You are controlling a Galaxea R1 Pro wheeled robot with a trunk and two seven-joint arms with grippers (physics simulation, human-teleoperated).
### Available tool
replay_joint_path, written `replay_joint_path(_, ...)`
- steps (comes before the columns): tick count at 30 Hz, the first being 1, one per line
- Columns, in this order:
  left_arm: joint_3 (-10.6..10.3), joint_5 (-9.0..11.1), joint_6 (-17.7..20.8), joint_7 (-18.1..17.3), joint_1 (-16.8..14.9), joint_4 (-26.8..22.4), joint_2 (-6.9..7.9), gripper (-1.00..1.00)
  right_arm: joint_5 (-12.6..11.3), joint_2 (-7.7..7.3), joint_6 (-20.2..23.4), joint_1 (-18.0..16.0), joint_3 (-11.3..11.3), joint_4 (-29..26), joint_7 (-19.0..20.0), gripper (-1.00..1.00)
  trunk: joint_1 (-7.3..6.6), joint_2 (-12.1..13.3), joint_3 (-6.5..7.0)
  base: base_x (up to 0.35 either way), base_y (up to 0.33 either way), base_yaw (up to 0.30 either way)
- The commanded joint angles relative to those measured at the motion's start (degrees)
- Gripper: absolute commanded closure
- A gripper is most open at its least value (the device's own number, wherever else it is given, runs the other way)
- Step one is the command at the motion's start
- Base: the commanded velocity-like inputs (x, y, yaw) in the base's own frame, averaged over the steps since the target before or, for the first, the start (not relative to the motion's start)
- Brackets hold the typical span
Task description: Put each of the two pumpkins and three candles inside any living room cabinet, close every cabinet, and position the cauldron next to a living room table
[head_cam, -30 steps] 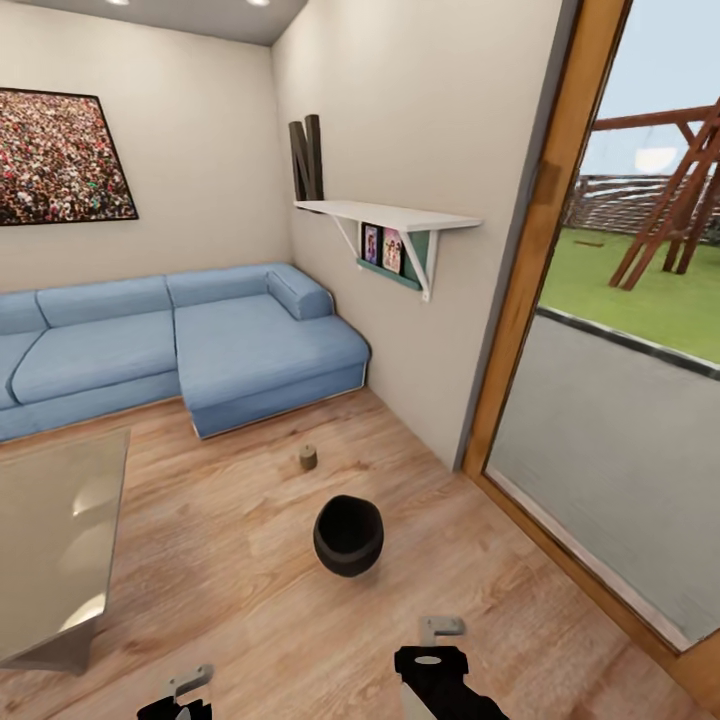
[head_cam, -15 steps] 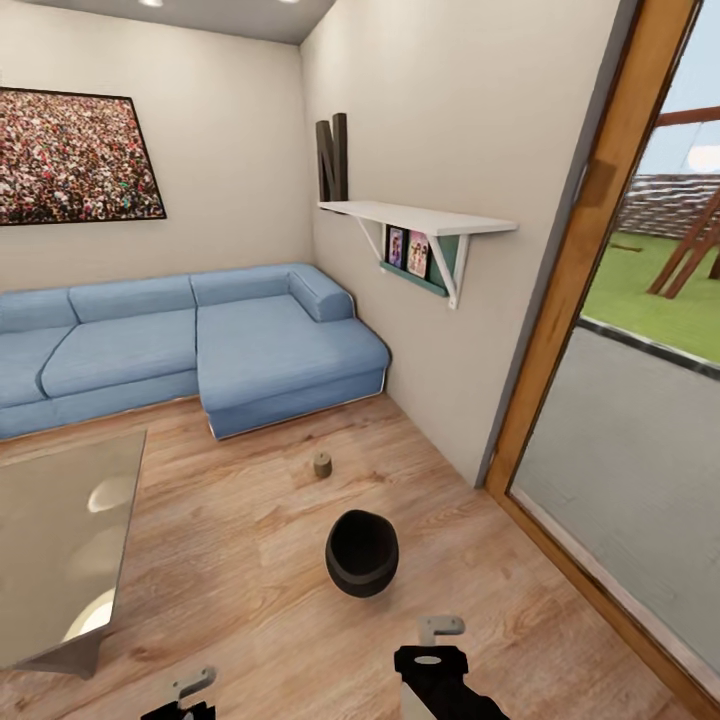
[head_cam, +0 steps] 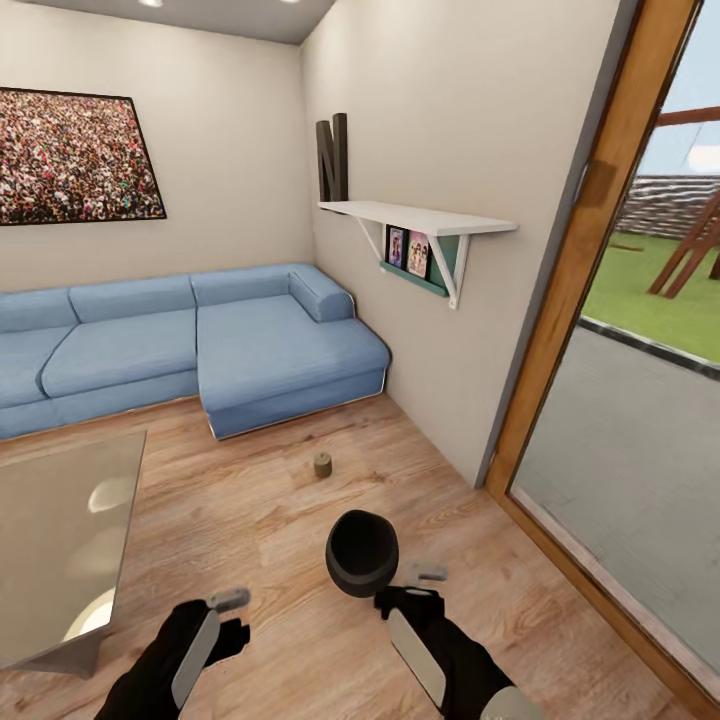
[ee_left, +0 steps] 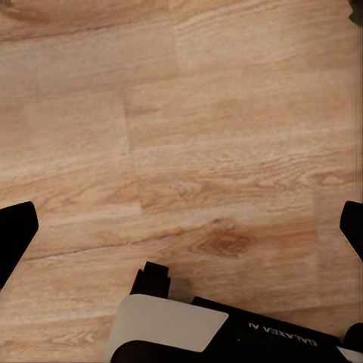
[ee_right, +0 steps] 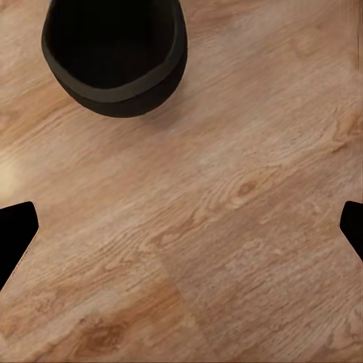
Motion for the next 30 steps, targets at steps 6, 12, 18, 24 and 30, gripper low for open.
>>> replay_joint_path(6,0.00,0.26,0.81,-0.21,0.00,-1.45,-0.05,-1.00,0.17,0.00,0.85,-0.01,-0.54,-1.44,-0.39,-1.00,-0.88,1.60,0.72,0.000,0.000,0.000)
replay_joint_path(12,0.15,0.51,4.53,-0.30,-0.03,-3.08,-0.03,-1.00,0.20,0.00,1.14,0.15,-0.37,-4.67,-0.46,-1.00,-2.20,4.01,1.79,0.000,0.000,0.000)
replay_joint_path(18,0.10,0.49,8.54,-0.20,-1.02,-4.26,-3.02,-1.00,-0.37,0.00,6.09,0.24,-0.86,-5.89,-0.33,-1.00,-3.51,6.42,2.87,0.000,0.000,0.000)
replay_joint_path(24,0.04,0.31,7.79,-0.24,-1.05,-4.29,-3.58,-1.00,-0.64,0.00,6.78,0.25,-1.18,-5.94,-0.38,-1.00,-4.83,8.82,3.95,0.000,0.000,-0.001)
replay_joint_path(30,0.01,0.17,7.67,-0.24,-1.05,-4.24,-3.70,-1.00,-0.75,0.00,6.84,0.25,-1.21,-5.66,-0.31,-1.00,-6.15,11.23,5.03,0.000,0.000,-0.167)
